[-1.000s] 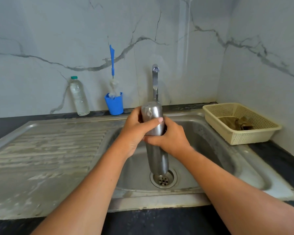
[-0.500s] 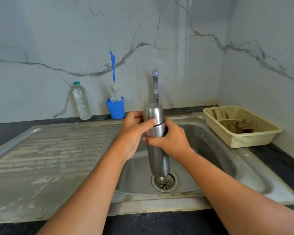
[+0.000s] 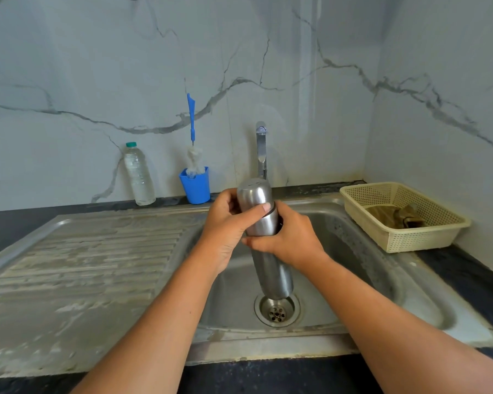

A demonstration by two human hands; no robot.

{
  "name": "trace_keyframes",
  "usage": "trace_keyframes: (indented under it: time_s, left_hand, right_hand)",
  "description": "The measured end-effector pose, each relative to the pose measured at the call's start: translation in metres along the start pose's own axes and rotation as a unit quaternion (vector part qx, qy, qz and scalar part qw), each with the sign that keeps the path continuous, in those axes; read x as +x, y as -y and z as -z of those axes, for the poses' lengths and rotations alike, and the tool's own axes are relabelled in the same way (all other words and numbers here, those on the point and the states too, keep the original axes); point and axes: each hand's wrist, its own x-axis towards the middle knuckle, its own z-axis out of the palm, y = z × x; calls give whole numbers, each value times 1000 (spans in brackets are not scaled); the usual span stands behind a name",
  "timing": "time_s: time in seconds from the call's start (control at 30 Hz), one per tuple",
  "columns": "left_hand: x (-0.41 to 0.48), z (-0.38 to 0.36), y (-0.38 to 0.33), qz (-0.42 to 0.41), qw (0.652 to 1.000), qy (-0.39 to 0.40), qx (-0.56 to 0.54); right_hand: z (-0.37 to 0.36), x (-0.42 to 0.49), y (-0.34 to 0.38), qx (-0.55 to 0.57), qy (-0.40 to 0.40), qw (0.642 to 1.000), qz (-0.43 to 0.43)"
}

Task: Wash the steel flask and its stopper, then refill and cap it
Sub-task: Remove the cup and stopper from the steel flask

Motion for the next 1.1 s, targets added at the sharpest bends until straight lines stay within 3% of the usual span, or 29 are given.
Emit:
trace_keyframes:
  time_s: [0.13, 0.43, 0.67, 0.9, 1.1]
  left_hand:
    - [1, 2, 0, -20, 998, -56, 8]
    - [2, -1, -2, -63, 993, -96, 40]
    - [11, 14, -14, -76, 977, -158, -118]
    - [18, 32, -9, -68, 970, -169, -163]
    - [11, 46, -10, -42, 983, -173, -44]
  right_hand:
    - [-5, 0, 3, -12, 1, 1000, 1]
    - [-8, -1, 8, -71, -18, 997, 6]
    - [-8, 0, 22, -142, 3, 990, 10]
    - [-29, 10, 36, -25, -50, 996, -67]
    - [-47, 2, 27, 33, -32, 997, -67]
